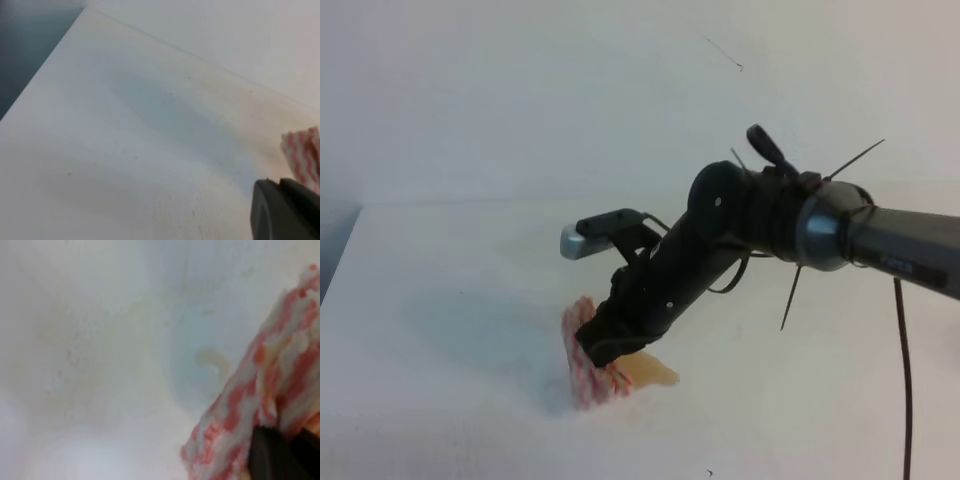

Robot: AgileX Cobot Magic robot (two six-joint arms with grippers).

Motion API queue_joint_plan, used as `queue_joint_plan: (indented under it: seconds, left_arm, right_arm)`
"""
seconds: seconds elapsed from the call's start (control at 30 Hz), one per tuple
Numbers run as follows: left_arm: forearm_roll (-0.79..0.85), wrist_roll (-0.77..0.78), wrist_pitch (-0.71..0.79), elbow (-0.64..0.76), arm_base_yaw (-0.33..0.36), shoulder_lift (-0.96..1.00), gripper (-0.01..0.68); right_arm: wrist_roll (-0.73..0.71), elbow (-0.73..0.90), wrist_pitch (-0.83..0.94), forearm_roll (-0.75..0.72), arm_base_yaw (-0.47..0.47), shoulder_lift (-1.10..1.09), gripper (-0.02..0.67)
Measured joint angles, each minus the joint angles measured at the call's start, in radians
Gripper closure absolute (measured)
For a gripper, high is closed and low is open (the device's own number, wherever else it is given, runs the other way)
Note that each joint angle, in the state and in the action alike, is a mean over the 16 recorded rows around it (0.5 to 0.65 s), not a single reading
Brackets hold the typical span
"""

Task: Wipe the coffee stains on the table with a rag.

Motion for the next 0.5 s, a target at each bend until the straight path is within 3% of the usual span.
queue_joint_plan:
  seconds: [0.5]
  left_arm:
    - [0.000, 0.000, 0.000, 0.000, 0.000, 0.000, 0.674]
  right_arm:
    - [0.195, -0.042, 0.035, -0.278, 0.009, 0.087, 0.650]
